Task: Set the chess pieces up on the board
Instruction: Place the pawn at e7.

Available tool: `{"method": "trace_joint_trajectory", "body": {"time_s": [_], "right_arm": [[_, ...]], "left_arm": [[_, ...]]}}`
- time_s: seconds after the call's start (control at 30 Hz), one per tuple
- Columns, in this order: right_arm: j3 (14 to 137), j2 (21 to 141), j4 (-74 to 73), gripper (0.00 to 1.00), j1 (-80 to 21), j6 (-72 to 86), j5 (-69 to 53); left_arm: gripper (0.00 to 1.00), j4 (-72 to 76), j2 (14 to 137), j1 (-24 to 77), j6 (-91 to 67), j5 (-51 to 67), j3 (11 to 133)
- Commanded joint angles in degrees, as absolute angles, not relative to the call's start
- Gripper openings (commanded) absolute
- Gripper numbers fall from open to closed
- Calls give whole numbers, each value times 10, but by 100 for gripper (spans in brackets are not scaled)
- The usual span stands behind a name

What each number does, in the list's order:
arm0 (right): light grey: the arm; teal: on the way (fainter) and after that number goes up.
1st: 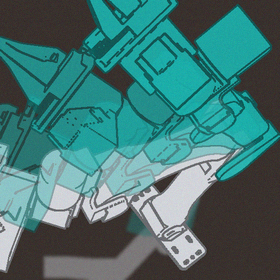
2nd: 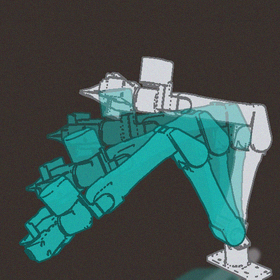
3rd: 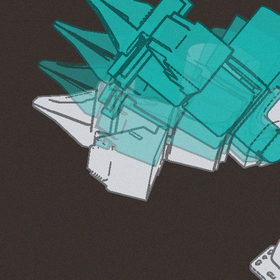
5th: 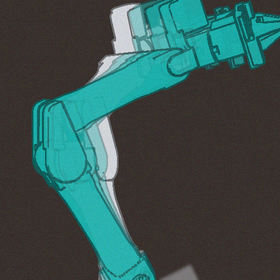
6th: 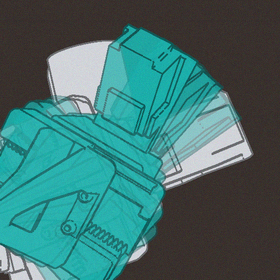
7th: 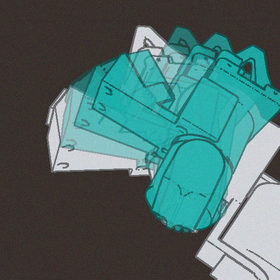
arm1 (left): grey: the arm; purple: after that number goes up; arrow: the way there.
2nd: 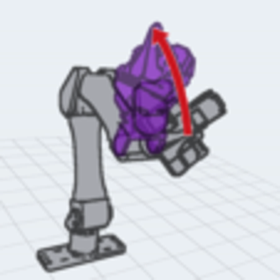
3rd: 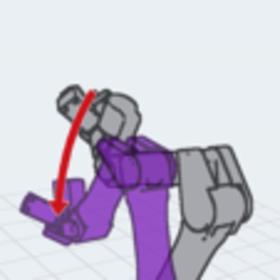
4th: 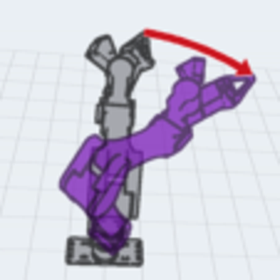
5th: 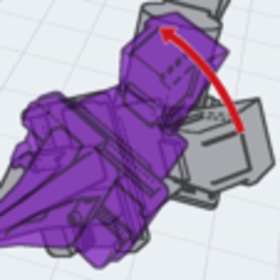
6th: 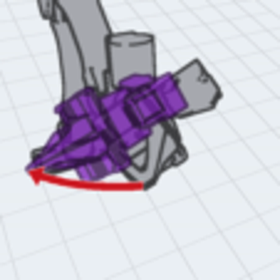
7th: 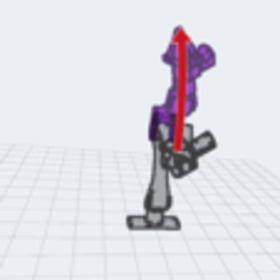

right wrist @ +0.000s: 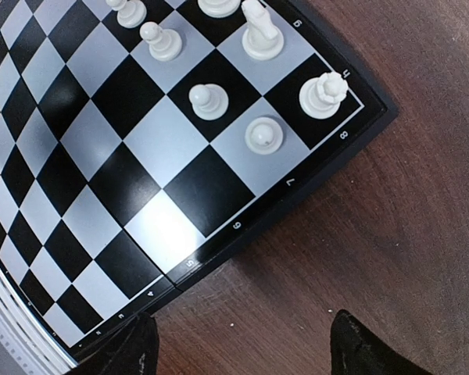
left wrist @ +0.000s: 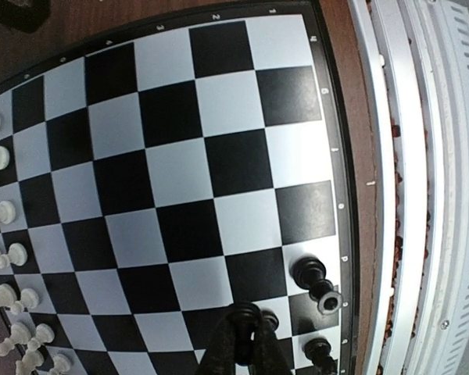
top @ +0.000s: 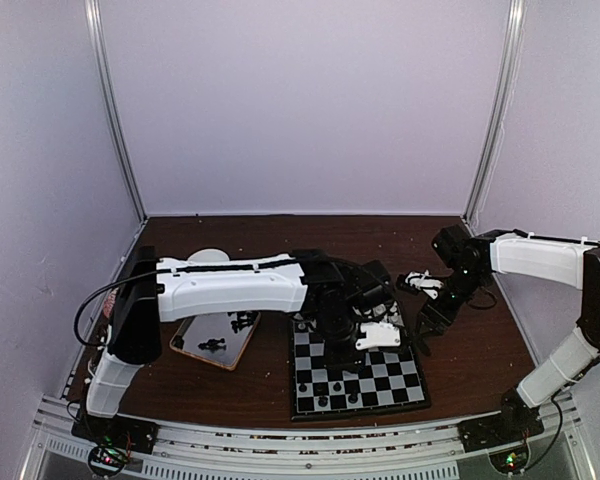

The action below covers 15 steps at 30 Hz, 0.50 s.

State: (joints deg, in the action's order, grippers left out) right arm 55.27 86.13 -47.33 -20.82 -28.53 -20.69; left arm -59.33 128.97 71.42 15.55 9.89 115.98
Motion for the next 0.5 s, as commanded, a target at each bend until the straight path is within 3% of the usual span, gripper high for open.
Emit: {"method": "trace_joint_trajectory", "body": {"time_s": [0.0,0.47], "right_arm": [[562,847,-475,76,-209,-284,-198],[560,843,-479,76,-209,-286,-199]], "left_arm": [[3,-613,1322,727,174,94,1191],[4,-621,1334,729,168,72,1184]]}}
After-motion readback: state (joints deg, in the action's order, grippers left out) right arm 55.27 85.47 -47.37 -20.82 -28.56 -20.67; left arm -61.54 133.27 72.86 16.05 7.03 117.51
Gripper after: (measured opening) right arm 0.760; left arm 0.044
